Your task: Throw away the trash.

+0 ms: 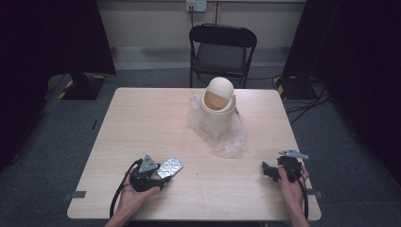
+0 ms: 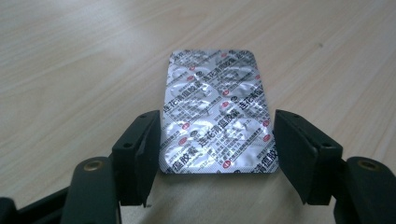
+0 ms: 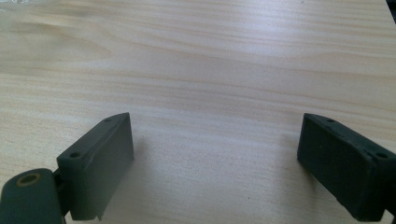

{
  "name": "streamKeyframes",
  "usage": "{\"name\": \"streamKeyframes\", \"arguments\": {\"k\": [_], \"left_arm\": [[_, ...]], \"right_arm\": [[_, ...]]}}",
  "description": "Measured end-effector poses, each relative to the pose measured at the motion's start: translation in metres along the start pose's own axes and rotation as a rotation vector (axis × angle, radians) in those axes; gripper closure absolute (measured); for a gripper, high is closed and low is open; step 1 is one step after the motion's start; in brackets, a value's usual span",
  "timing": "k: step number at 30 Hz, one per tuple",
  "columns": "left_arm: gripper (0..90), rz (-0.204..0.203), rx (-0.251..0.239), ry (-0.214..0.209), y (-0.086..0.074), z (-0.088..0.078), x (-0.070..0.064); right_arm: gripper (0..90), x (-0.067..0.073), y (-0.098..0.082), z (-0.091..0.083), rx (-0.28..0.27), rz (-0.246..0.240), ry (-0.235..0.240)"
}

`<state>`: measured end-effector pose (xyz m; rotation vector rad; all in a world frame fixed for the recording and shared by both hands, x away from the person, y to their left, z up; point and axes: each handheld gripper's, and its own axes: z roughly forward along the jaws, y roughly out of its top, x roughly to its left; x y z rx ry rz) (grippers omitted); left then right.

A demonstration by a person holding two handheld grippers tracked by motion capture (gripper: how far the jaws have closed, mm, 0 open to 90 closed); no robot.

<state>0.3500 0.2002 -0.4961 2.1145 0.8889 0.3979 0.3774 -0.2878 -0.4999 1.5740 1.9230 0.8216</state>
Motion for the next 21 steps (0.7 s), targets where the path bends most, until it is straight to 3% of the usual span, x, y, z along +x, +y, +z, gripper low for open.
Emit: {"name": "streamKeyframes", "arguments": {"k": [6,21], "left_arm": [[34.2,-0.003,-0.019,0.013,0.004,-0.004,0.001],[34.1,-0.021,-0.073,-0.019,0.020,-0.010,0.007]], "right_arm": [[9.7,0.000,0.000,0.000,-0.001,-0.001,0.001],[9.8,0.000,0.000,0.000,0.000,-0.001,0.001]]}}
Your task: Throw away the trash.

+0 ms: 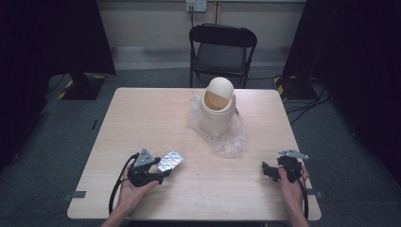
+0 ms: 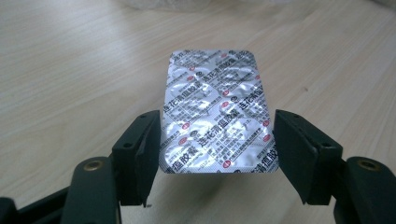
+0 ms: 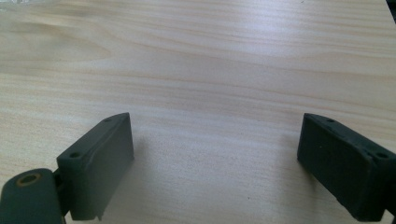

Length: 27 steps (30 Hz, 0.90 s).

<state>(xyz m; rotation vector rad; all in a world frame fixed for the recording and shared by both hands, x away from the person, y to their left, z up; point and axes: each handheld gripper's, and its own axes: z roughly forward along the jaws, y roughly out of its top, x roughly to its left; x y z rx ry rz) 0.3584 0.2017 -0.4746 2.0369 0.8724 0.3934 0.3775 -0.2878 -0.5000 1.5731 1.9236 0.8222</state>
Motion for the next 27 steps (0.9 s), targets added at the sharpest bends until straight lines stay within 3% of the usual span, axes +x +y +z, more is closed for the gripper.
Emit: {"name": "streamKeyframes", "arguments": {"k": [6,18,27], "left_arm": [[34.1,0.007,-0.045,-0.002,0.015,0.000,0.005],[34.2,0.000,-0.061,-0.015,0.034,0.003,0.010],[34.2,-0.001,-0.097,-0.023,0.058,0.005,0.011]], "right_arm": [[9.8,0.000,0.000,0.000,0.000,0.000,0.000],[9.8,0.000,0.000,0.000,0.000,0.000,0.000],[9.8,0.000,0.000,0.000,0.000,0.001,-0.001]]}}
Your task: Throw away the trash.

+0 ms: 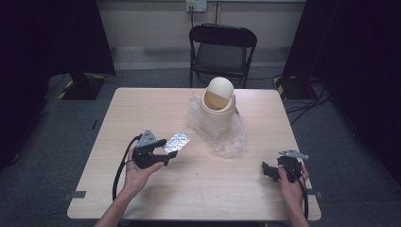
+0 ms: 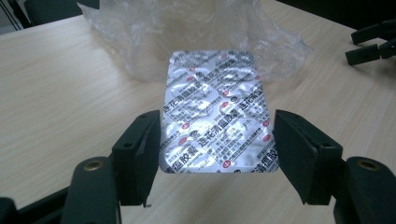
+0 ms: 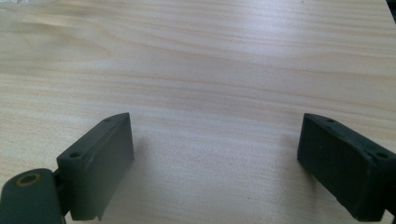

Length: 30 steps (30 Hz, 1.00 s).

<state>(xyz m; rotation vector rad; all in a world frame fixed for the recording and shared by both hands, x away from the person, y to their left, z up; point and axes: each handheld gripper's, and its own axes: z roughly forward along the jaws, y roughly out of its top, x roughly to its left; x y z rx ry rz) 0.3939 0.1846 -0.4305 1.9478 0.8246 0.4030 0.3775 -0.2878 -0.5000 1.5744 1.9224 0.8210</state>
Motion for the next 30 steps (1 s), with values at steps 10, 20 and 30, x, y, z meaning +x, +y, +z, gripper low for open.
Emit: {"name": "streamKeyframes", "arguments": {"k": [10,20,30], "left_arm": [[34.2,0.028,-0.027,-0.009,0.023,0.007,-0.003],[34.1,0.038,-0.042,-0.032,0.043,0.013,-0.005],[34.1,0.056,-0.060,-0.035,0.068,0.019,-0.004]], "right_arm": [[9.8,0.000,0.000,0.000,0.000,0.000,0.001],[9.8,0.000,0.000,0.000,0.000,0.000,0.002],[9.8,0.000,0.000,0.000,0.000,0.000,0.001]]}}
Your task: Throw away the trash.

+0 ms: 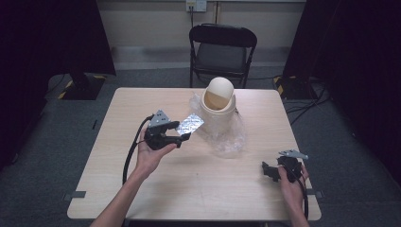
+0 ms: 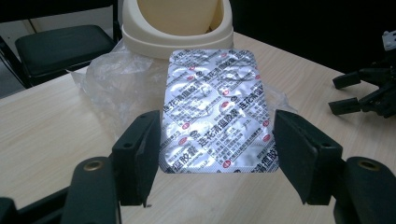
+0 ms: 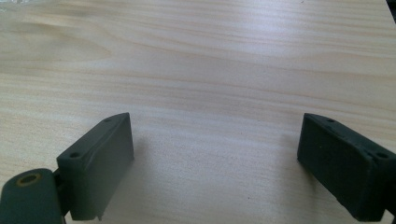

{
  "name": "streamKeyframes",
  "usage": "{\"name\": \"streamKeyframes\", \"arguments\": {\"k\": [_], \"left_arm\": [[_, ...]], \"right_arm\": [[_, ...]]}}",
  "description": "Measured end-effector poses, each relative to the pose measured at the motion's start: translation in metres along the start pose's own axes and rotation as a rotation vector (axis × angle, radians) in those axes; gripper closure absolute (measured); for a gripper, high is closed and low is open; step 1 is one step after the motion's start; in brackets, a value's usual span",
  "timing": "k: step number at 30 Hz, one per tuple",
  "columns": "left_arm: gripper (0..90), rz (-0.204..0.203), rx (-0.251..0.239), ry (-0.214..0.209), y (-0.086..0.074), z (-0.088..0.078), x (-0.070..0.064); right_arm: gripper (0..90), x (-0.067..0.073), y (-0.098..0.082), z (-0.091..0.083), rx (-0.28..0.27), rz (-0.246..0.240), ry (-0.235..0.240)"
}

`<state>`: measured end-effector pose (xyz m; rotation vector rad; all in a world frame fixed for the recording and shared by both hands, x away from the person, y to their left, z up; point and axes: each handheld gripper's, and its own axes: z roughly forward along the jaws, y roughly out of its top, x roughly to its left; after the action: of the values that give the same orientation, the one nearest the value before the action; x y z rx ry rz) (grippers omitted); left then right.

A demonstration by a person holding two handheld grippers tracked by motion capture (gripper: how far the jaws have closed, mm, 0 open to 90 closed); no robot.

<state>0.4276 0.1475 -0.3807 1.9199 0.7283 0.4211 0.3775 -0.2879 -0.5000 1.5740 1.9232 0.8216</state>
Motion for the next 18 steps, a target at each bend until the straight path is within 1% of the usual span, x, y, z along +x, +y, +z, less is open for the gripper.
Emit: {"name": "streamKeyframes", "arguments": {"k": [2,3,5,6,7,8,9,10,13,14,16,17,18], "left_arm": [[34.2,0.004,0.001,0.006,0.005,0.001,0.001],[34.2,0.002,-0.008,0.001,0.007,0.003,0.002],[34.1,0.001,-0.002,0.001,0.010,0.004,0.003],[34.2,0.008,0.005,0.004,0.015,0.007,0.005],[34.1,0.008,0.005,0.004,0.015,0.007,0.005],[34.2,0.007,0.009,0.002,0.020,0.012,0.009],[34.2,0.007,0.009,0.002,0.020,0.012,0.009],[34.2,0.007,0.009,0.001,0.024,0.017,0.012],[34.1,0.001,0.015,0.000,0.030,0.026,0.016],[34.2,0.002,0.021,0.000,0.031,0.029,0.018],[34.1,-0.010,0.027,-0.002,0.033,0.036,0.021],[34.2,-0.010,0.027,-0.002,0.033,0.036,0.021],[34.1,-0.012,0.036,0.002,0.034,0.043,0.024]], "right_arm": [[9.8,0.000,0.000,0.000,0.000,0.000,0.000],[9.7,0.000,0.000,0.000,0.000,0.000,0.000],[9.8,0.000,0.000,0.000,0.000,0.000,0.001],[9.8,0.000,0.000,0.000,0.000,0.000,0.001],[9.8,0.000,0.000,0.000,0.000,0.000,0.000],[9.7,0.000,0.000,0.000,0.000,0.000,0.000],[9.8,0.000,0.000,0.000,0.000,0.000,0.000],[9.8,0.000,0.000,0.000,0.000,0.000,0.000],[9.8,0.000,0.000,0.000,0.000,0.000,0.000],[9.7,0.000,0.000,0.000,0.000,0.000,0.001],[9.8,0.000,0.000,0.000,0.000,0.000,0.000],[9.8,0.000,0.000,0.000,0.000,0.000,0.000],[9.8,0.000,0.000,0.000,0.000,0.000,0.001]]}}
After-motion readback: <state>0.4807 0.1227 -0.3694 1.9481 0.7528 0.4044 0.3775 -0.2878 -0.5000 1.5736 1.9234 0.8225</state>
